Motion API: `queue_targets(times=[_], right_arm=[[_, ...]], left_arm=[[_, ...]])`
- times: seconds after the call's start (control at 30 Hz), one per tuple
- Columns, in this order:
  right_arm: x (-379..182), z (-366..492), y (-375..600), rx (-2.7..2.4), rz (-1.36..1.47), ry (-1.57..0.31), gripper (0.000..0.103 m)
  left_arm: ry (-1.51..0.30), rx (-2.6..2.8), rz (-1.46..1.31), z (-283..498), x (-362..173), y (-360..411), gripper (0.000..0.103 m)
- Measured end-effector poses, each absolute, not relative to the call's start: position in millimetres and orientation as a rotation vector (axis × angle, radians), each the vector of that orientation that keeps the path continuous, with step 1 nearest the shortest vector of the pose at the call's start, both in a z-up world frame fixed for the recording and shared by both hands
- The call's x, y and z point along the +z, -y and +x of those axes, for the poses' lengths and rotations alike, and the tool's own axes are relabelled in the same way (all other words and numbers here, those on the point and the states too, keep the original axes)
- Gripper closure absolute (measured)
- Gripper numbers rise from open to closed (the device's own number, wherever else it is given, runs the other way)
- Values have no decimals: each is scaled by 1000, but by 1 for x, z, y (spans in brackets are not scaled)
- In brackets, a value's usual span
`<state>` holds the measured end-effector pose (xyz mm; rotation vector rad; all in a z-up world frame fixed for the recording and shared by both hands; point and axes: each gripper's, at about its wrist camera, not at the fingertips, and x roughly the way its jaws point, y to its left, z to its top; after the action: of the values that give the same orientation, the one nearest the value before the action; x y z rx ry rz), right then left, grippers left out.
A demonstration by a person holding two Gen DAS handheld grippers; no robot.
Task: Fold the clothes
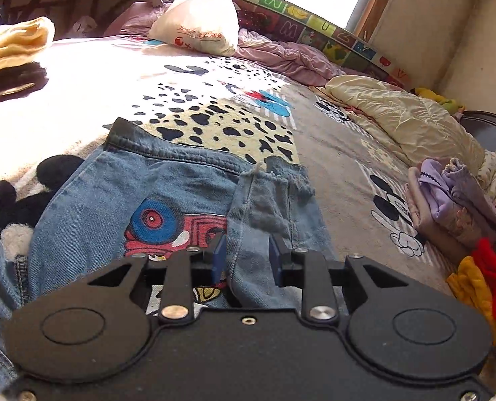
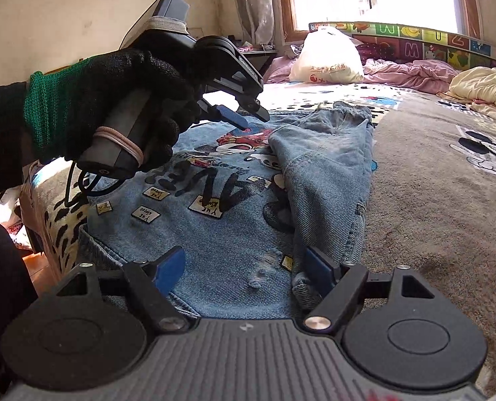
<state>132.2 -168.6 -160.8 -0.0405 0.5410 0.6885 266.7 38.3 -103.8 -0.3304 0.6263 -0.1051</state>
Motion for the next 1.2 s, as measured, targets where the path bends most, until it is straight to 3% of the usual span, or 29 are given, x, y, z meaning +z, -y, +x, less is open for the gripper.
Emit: queue_targets(times=[0.13, 0.23, 0.33, 0.4, 0.5, 0.77, 0.9, 1.0, 1.2], right_arm=[[-159, 133, 166, 679, -48, -551, 25], [-160, 135, 163, 690, -47, -581, 20], [-158, 135, 165, 695, -21, -583, 20], [-158, 135, 168, 698, -5, -580, 20], [-159, 131, 168, 693, -10, -566, 20], [-152, 101, 185, 623, -51, -460, 26], [-148, 81, 171, 629, -178, -423, 31], [-143, 66, 150, 667, -266, -417, 47], [-129, 44, 93, 740, -369, -417, 47]], left_arm=[[-772, -235, -101, 283, -134, 0, 70], [-678, -258, -36, 270, -129, 9, 71], [-693, -288, -73, 267, -129, 12, 51], [-750, -287, -43, 272, -139, 15, 50], [-670, -267, -122, 260, -122, -6, 52], [-460, -122, -485, 195, -91, -150, 52], [-399, -47, -581, 166, -104, -208, 52], [-437, 59, -726, 157, -123, -253, 52], [-464, 295, -881, 133, -147, -320, 52]])
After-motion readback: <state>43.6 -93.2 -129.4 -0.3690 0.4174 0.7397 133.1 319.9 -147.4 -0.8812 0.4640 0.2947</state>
